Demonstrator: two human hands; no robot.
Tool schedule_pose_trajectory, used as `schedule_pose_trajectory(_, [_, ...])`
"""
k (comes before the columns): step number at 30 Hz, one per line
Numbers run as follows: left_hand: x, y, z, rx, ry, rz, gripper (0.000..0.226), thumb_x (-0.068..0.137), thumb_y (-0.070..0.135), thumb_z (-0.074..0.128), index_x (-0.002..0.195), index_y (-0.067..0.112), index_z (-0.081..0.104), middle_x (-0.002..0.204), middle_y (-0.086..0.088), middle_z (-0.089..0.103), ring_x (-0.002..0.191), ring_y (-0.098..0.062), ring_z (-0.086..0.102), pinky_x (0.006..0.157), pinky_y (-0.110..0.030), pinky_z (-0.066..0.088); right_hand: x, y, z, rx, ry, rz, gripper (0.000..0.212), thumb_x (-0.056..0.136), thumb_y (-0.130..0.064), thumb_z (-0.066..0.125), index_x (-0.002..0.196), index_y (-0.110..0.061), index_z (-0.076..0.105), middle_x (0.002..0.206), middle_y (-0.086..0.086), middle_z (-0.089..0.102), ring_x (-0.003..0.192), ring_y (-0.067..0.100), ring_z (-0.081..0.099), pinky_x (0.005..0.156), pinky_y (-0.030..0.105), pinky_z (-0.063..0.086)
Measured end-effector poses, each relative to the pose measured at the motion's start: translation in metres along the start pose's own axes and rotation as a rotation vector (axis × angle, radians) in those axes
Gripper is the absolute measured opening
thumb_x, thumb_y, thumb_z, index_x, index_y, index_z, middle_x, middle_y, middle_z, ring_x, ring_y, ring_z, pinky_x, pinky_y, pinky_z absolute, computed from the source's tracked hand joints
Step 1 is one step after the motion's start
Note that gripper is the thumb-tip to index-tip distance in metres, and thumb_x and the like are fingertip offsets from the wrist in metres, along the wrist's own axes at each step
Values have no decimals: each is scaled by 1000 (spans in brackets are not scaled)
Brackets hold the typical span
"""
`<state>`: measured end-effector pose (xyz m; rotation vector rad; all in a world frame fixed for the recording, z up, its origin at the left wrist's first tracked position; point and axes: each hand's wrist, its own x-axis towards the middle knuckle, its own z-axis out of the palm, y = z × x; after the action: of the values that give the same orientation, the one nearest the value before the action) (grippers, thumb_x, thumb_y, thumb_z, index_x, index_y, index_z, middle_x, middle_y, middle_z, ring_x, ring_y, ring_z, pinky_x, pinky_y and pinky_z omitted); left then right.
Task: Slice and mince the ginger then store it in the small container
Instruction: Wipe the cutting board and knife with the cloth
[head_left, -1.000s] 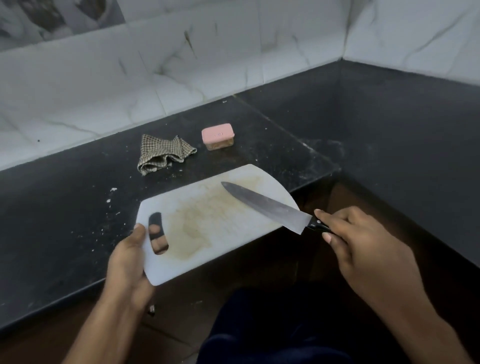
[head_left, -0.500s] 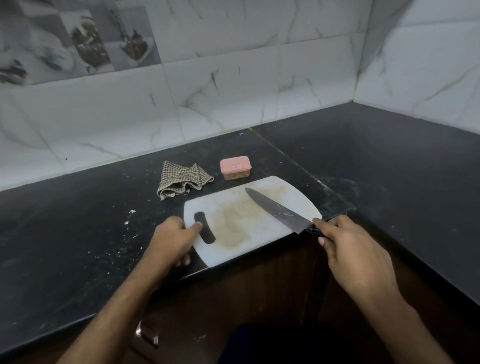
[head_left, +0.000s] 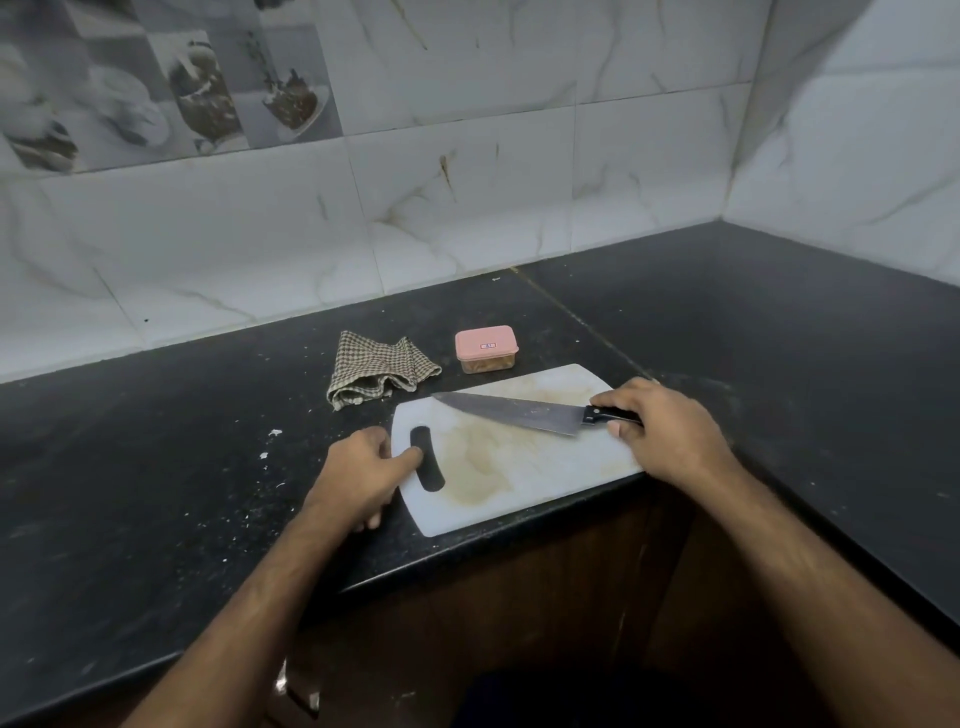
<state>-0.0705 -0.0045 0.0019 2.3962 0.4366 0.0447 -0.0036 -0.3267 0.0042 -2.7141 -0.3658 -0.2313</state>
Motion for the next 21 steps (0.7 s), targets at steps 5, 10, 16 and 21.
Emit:
schedule_pose_trajectory(5, [2, -1, 6, -28, 83, -43, 35, 91, 40, 62, 82, 8, 52, 50, -6, 62, 32, -21, 56, 33, -25, 41, 11, 0, 15, -13, 4, 18, 37, 98, -27, 62, 132, -40, 60, 122, -16, 58, 113, 14, 56, 102, 48, 44])
schedule_pose_trajectory(10, [2, 2, 10, -90, 189, -92, 33, 89, 37, 68, 84, 7, 54, 58, -8, 67, 35, -20, 62, 32, -24, 41, 14, -5, 27, -88, 96, -53, 39, 99, -26, 60, 135, -38, 58, 128, -12, 58, 113, 18, 55, 97, 44, 45])
schedule_pose_trajectory(16, [-4, -8, 14, -202, 281, -65, 37, 94, 40, 69, 84, 9, 53, 51, -8, 65, 33, -20, 59, 32, -24, 40, 19, -10, 35, -143, 117, -81, 38, 100, -26, 58, 136, -38, 59, 126, -10, 59, 106, 19, 55, 86, 40, 44])
schedule_pose_trajectory(21, [-12, -20, 22, -184, 508, 378, 38, 99, 38, 64, 67, 20, 55, 51, 9, 50, 45, -7, 47, 47, -17, 33, 7, -39, 34, -137, 199, -5, 39, 98, -23, 59, 134, -38, 59, 120, -7, 61, 105, 20, 58, 85, 41, 43])
